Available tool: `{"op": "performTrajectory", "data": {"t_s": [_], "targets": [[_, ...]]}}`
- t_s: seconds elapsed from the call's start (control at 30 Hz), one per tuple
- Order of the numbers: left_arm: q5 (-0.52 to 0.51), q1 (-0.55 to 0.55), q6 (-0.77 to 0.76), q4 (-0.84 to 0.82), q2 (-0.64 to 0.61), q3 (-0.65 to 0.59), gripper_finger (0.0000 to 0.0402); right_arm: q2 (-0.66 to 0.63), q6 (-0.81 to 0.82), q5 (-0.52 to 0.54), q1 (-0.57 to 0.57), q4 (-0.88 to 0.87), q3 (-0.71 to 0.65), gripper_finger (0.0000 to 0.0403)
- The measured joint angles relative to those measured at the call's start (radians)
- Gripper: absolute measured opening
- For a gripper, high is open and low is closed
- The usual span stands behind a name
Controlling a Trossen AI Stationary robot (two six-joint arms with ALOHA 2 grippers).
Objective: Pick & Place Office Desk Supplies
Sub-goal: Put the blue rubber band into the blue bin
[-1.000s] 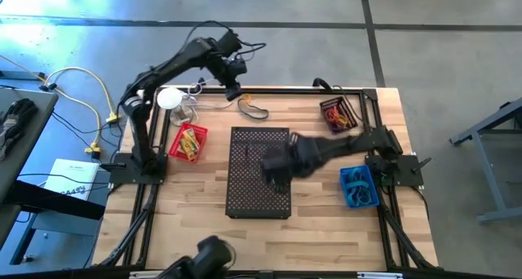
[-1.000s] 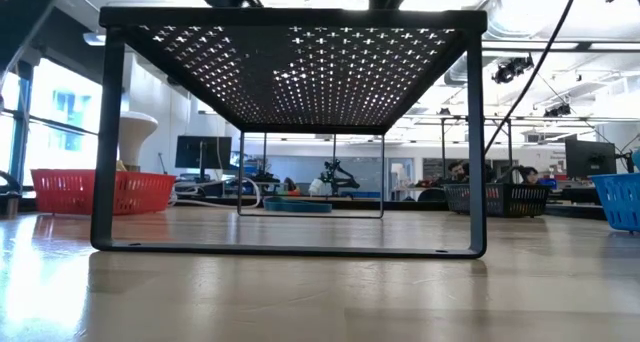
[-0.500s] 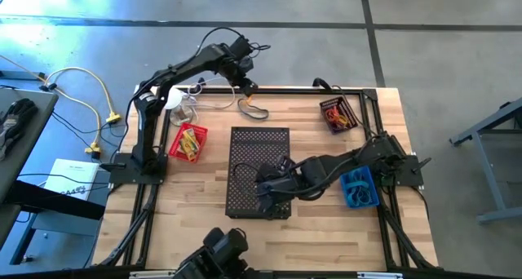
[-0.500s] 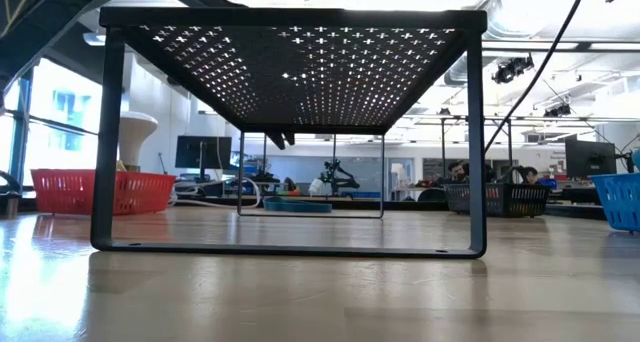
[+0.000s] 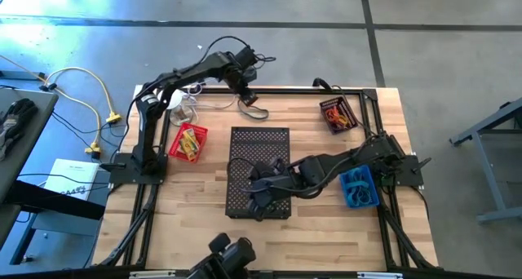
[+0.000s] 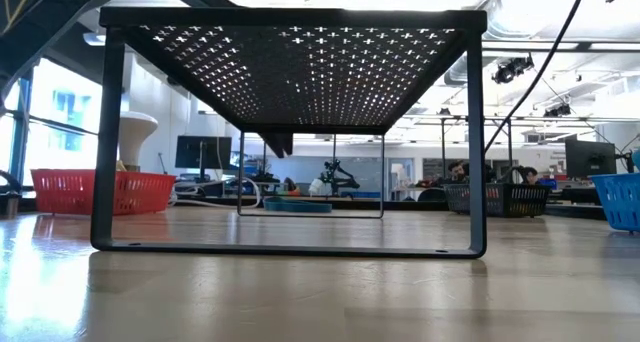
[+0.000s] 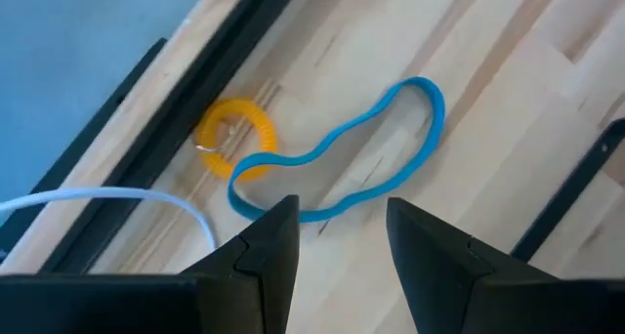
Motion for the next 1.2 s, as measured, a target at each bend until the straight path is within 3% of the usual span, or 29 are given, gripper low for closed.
{"op": "performTrajectory", "data": {"t_s": [0.3, 0.7, 1.2], "targets": [[-0.004, -0.039, 0.010, 0.056, 0.001, -0.015, 0.0150, 0.005, -0.010, 0.000, 0.007, 0.087, 0.000, 0.0166], [-0.044, -0.049, 0.009, 0.128, 0.134, -0.015, 0.0150, 0.030, -0.004, -0.002, 0.018, 0.103, 0.002, 0.0166], [-0.073, -0.054, 0.072, 0.172, 0.203, -0.014, 0.0150, 0.043, -0.003, -0.032, 0.018, 0.111, 0.000, 0.0166]]}}
